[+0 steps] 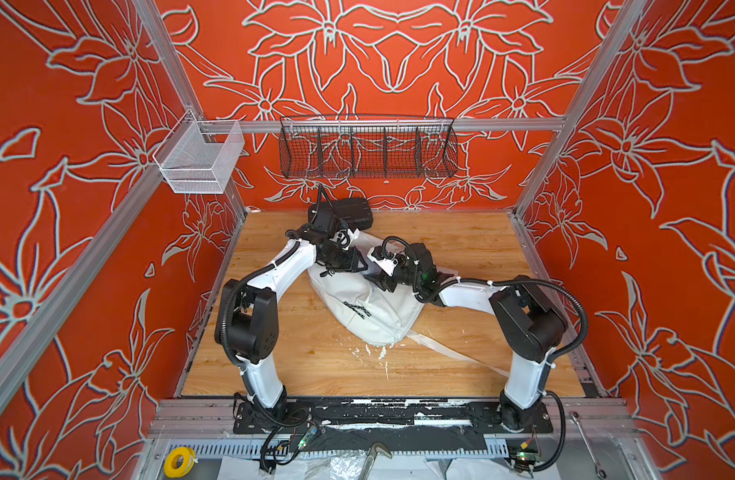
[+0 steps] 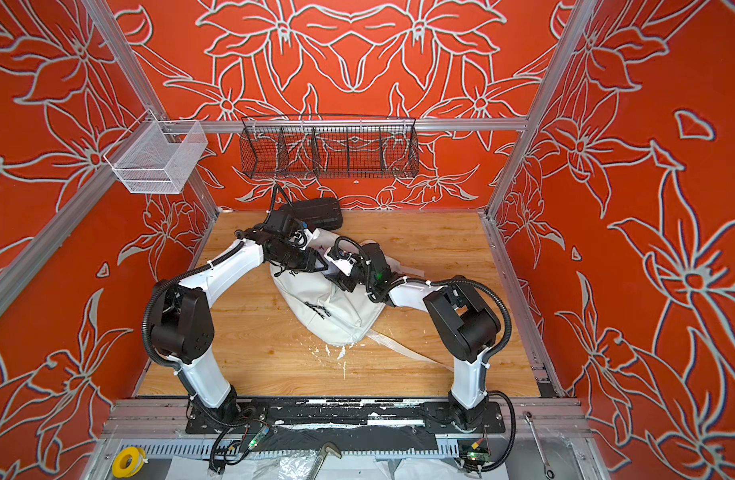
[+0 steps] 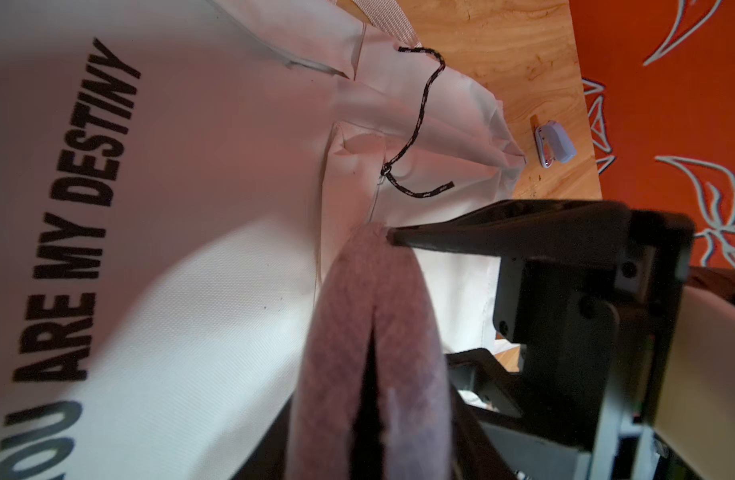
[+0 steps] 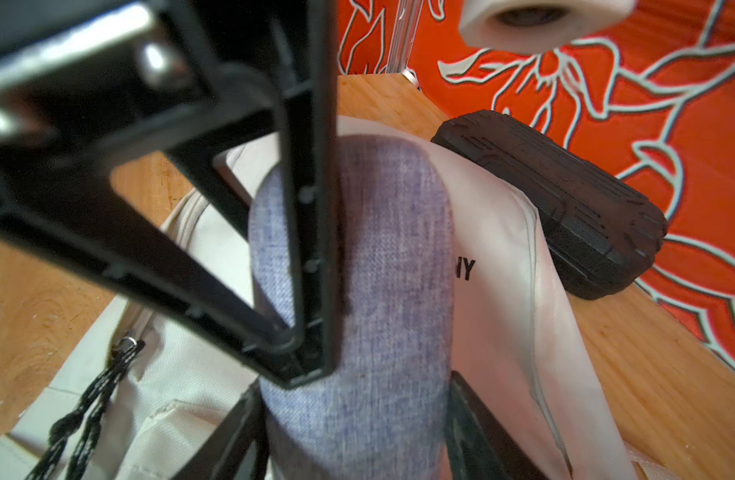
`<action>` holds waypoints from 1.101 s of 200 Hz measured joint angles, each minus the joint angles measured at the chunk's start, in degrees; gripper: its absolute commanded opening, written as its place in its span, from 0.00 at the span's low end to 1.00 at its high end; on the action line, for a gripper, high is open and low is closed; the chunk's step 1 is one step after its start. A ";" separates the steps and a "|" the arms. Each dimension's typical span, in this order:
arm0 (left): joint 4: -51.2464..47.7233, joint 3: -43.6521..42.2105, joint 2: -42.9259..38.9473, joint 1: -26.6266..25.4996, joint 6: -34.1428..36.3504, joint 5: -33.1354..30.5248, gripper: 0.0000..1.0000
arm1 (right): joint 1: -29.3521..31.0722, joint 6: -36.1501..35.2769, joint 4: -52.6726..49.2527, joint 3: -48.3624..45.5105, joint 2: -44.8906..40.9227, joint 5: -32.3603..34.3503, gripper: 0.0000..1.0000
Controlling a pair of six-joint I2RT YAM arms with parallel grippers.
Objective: Pack the student bag
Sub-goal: 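Grasp the pencil case with the left gripper from the right gripper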
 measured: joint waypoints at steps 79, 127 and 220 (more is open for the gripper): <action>0.22 1.25 1.46 0.79 -0.59 0.94 0.52 | 0.00 -6.23 -5.88 1.27 -0.07 -0.83 0.37; 0.11 0.44 1.53 0.79 0.04 2.01 0.19 | 0.00 -7.43 -7.69 3.08 -0.07 -0.57 0.47; 3.58 -3.08 -2.82 0.50 -3.65 -2.86 0.00 | -1.05 8.17 -22.03 5.66 -8.37 7.13 0.68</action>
